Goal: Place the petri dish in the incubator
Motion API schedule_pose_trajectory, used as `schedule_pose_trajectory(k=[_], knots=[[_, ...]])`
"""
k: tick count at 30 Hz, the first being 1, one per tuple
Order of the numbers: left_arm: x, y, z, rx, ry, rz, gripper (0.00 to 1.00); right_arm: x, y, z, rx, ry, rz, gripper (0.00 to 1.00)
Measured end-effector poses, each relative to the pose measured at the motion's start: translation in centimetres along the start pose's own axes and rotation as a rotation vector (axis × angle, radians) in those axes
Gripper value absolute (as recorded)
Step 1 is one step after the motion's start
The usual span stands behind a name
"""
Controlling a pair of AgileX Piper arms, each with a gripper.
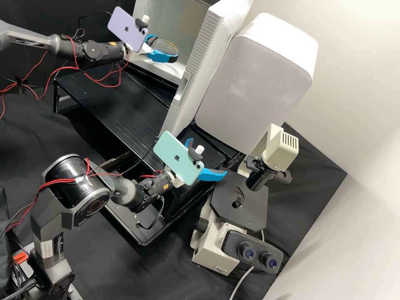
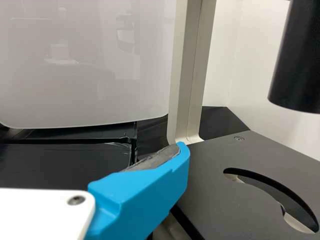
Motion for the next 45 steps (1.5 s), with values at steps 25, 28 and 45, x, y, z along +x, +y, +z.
schedule_pose_trajectory(k=[25, 28, 45], knots=[[5.8, -3.8, 0.4, -0.04, 0.084, -0.106, 0.0, 0.0, 0.0, 0.0, 0.0, 0.0, 0.0, 1.0], [6.2, -4.0, 0.3, -0.035, 0.09, -0.104, 0.0, 0.0, 0.0, 0.0, 0.0, 0.0, 0.0, 1.0], [8.2, -4.2, -2.1, -0.038, 0.199, -0.053, 0.0, 0.0, 0.0, 0.0, 0.0, 0.0, 0.0, 1.0]])
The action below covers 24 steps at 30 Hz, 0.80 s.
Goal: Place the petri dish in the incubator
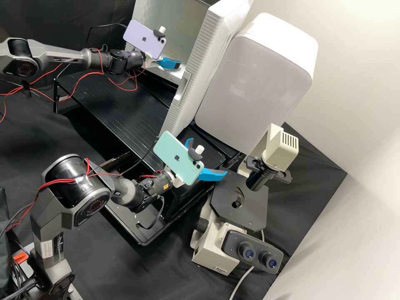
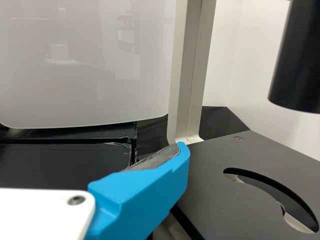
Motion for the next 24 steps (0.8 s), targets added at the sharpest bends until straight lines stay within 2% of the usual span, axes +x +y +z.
schedule_pose_trajectory(k=[7, 8, 24], knots=[[0.4, 0.0, -0.5, 0.0, 0.017, 0.006, 0.0, 0.0, 0.0, 0.0, 0.0, 0.0, 0.0, 1.0], [0.4, 0.0, -0.5, 0.0, 0.017, 0.006, 1.0, 0.0, 0.0, 0.0, 0.0, 0.0, 0.0, 1.0], [0.4, -1.0, -0.6, 0.029, -0.002, -0.028, 1.0, 0.0, 0.0, 0.0, 0.0, 0.0, 0.0, 1.0]])
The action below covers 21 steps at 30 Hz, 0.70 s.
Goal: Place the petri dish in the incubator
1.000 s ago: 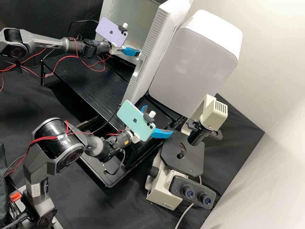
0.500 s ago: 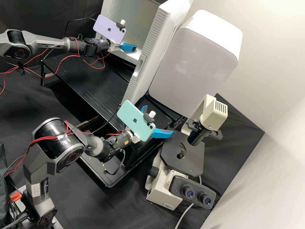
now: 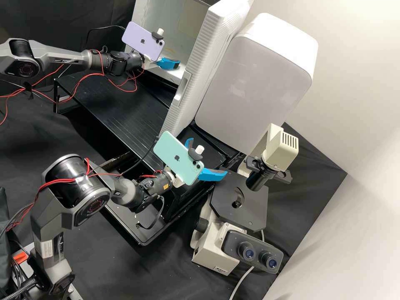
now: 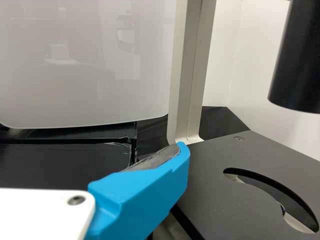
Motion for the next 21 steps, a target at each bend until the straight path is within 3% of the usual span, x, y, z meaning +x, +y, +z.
schedule_pose_trajectory(k=[21], knots=[[-2.7, 0.2, -0.8, 0.045, -0.031, -0.055, 1.0, 0.0, 0.0, 0.0, 0.0, 0.0, 0.0, 1.0]])
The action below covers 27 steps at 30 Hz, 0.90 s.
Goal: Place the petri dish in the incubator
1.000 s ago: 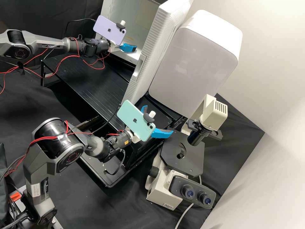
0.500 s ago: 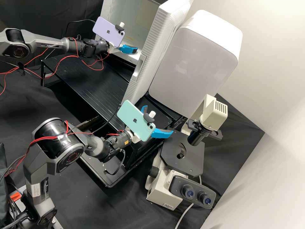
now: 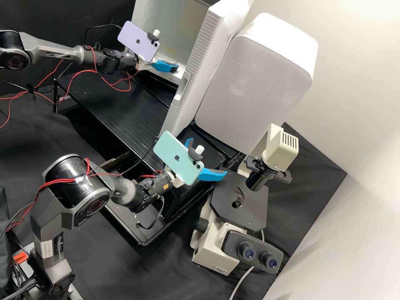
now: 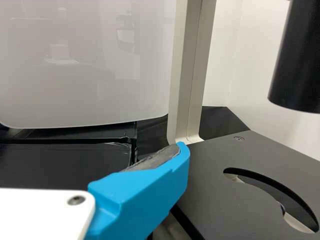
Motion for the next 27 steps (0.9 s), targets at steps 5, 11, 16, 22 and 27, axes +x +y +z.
schedule_pose_trajectory(k=[5, 11, 16, 22, 27], knots=[[-1.5, -0.8, -0.1, 0.02, 0.001, 0.017, 1.0, 0.0, 0.0, 0.0, 0.0, 0.0, 0.0, 1.0], [-4.4, -2.9, 0.1, 0.108, -0.017, 0.053, 1.0, 0.0, 0.0, 0.0, 0.0, 0.0, 0.0, 1.0], [-7.2, -3.9, 0.3, 0.13, -0.061, 0.083, 1.0, 0.0, 0.0, 0.0, 0.0, 0.0, 0.0, 1.0], [-10.7, -4.7, 0.4, 0.115, -0.139, 0.098, 1.0, 0.0, 0.0, 0.0, 0.0, 0.0, 0.0, 1.0], [-13.5, -5.7, 0.0, 0.086, -0.232, 0.179, 1.0, 0.0, 0.0, 0.0, 0.0, 0.0, 0.0, 1.0]])
